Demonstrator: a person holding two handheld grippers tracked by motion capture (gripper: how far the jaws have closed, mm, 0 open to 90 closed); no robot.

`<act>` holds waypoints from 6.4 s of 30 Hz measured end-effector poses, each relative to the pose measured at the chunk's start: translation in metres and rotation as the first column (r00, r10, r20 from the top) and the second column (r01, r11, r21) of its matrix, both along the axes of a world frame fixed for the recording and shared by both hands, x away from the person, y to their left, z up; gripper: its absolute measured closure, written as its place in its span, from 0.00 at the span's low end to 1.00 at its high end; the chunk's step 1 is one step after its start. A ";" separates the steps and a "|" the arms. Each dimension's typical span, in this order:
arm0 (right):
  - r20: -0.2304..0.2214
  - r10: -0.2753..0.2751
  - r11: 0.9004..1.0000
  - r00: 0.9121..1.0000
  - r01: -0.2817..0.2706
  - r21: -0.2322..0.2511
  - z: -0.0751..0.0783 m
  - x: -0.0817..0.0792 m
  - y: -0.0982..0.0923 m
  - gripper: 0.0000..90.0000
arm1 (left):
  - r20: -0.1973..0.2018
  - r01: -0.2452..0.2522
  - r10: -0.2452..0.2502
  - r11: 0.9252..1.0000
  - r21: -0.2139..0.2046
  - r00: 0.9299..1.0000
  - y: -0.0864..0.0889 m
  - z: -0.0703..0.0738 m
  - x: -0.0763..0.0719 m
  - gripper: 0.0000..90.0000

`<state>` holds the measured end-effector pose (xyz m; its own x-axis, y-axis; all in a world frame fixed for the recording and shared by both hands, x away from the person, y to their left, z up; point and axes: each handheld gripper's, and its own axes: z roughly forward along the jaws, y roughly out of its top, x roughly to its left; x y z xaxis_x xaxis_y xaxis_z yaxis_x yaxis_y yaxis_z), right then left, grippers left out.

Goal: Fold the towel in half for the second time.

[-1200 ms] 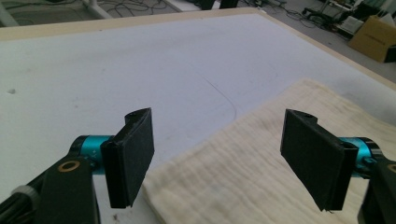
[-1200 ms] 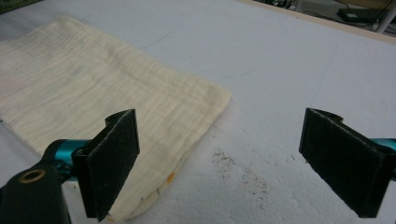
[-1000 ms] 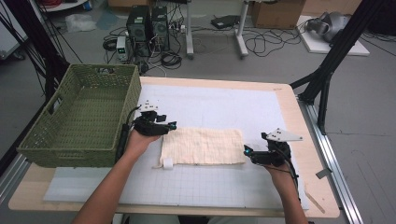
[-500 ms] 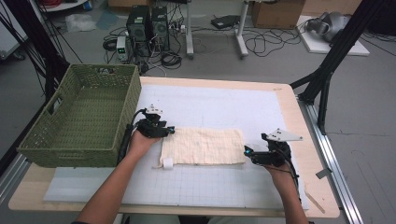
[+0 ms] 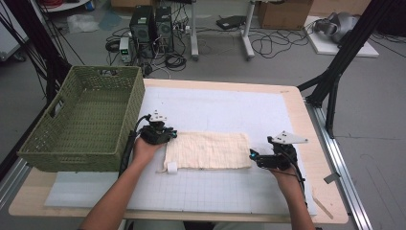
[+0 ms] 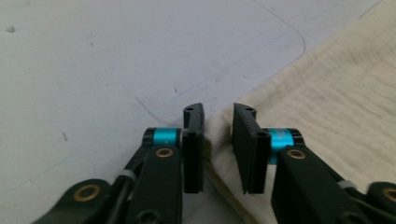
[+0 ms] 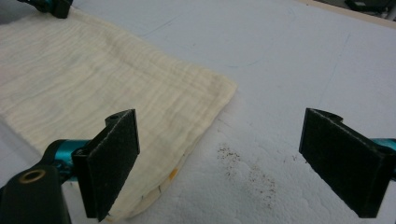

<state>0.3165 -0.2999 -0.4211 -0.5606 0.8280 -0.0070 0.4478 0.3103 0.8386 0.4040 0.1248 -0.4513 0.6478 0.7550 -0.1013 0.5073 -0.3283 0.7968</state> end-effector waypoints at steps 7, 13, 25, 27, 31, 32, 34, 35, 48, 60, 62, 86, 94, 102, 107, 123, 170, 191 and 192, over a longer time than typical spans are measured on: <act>-0.033 0.024 1.000 0.999 -0.024 0.002 0.000 0.014 0.007 0.13 | -0.007 0.001 -0.001 1.000 -0.014 1.000 0.001 0.000 0.000 0.93; -0.061 0.061 0.998 0.996 -0.062 -0.012 0.003 0.041 0.019 0.13 | -0.012 -0.005 0.005 1.000 -0.025 1.000 0.001 -0.001 0.000 0.93; -0.130 0.047 0.997 0.990 -0.054 -0.055 -0.005 0.088 0.031 0.41 | -0.023 -0.004 0.003 0.999 -0.034 1.000 0.003 -0.001 0.001 0.93; -0.159 0.036 0.997 0.987 -0.047 -0.064 -0.011 0.092 0.031 0.45 | -0.023 -0.005 0.005 0.999 -0.039 1.000 0.003 -0.001 0.001 0.93; -0.198 0.044 0.996 0.979 -0.059 -0.070 -0.022 0.098 0.034 0.53 | -0.026 -0.009 0.008 0.999 -0.046 1.000 0.003 -0.001 0.001 0.93; -0.194 0.052 0.995 0.980 -0.067 -0.068 -0.023 0.098 0.034 0.54 | -0.026 -0.006 0.005 0.999 -0.043 1.000 0.004 -0.001 0.001 0.93; -0.191 0.071 0.994 0.979 -0.086 -0.071 -0.023 0.099 0.034 0.58 | -0.027 -0.006 0.005 0.999 -0.044 1.000 0.004 -0.001 0.001 0.93; -0.186 0.086 0.992 0.979 -0.101 -0.073 -0.023 0.099 0.034 0.62 | -0.027 -0.010 0.009 0.999 -0.052 1.000 0.004 -0.001 0.001 0.93; -0.183 0.145 0.983 0.972 -0.162 -0.087 -0.018 0.094 0.039 0.94 | 0.006 -0.038 0.039 0.995 -0.095 0.999 0.008 0.003 -0.001 0.94; -0.033 0.097 0.990 0.995 -0.100 -0.103 -0.012 0.072 0.038 0.94 | 0.077 -0.006 0.017 0.990 -0.140 0.997 0.009 0.020 -0.011 0.95; -0.016 0.096 0.991 0.995 -0.097 -0.091 -0.010 0.068 0.035 0.94 | 0.094 0.010 0.003 0.990 -0.142 0.996 0.007 0.024 -0.015 0.94; 0.085 0.195 0.980 0.977 -0.191 -0.060 -0.001 0.011 0.029 0.94 | 0.102 0.085 -0.069 0.983 -0.160 0.992 0.019 0.025 -0.064 0.94; 0.065 0.222 0.974 0.973 -0.218 -0.065 -0.006 -0.005 0.027 0.94 | 0.082 0.106 -0.094 0.983 -0.147 0.992 0.023 0.018 -0.085 0.93; 0.047 0.231 0.971 0.972 -0.227 -0.078 -0.009 -0.016 0.027 0.93 | 0.056 0.122 -0.115 0.983 -0.139 0.992 0.024 0.010 -0.097 0.92; 0.019 0.229 0.970 0.973 -0.227 -0.091 -0.011 -0.020 0.026 0.93 | 0.043 0.058 -0.049 0.968 -0.244 0.998 0.026 0.024 -0.097 0.56; 0.151 0.123 0.986 0.981 -0.138 0.091 0.023 -0.034 0.021 0.60 | 0.037 0.073 -0.068 0.985 -0.157 0.997 0.002 0.017 -0.078 0.64; -0.108 0.099 0.995 0.989 -0.100 -0.004 -0.025 -0.004 0.034 0.83 | 0.029 0.074 -0.075 0.997 0.018 0.997 -0.001 0.003 -0.073 0.95; 0.017 0.042 0.999 0.999 -0.042 0.003 -0.005 -0.027 -0.003 0.63 | 0.177 0.082 -0.047 0.977 -0.197 0.983 0.013 0.023 -0.080 0.65; 0.020 0.031 0.999 0.999 -0.031 0.008 -0.003 -0.028 -0.006 0.59 | 0.189 0.083 -0.040 0.971 -0.223 0.981 0.015 0.027 -0.080 0.61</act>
<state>0.2881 -0.3055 -0.4246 -0.5856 0.8105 -0.0116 0.4213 0.3166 0.8499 0.3237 0.1393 -0.4244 0.7156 0.6838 -0.1422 0.3311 -0.1528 0.9311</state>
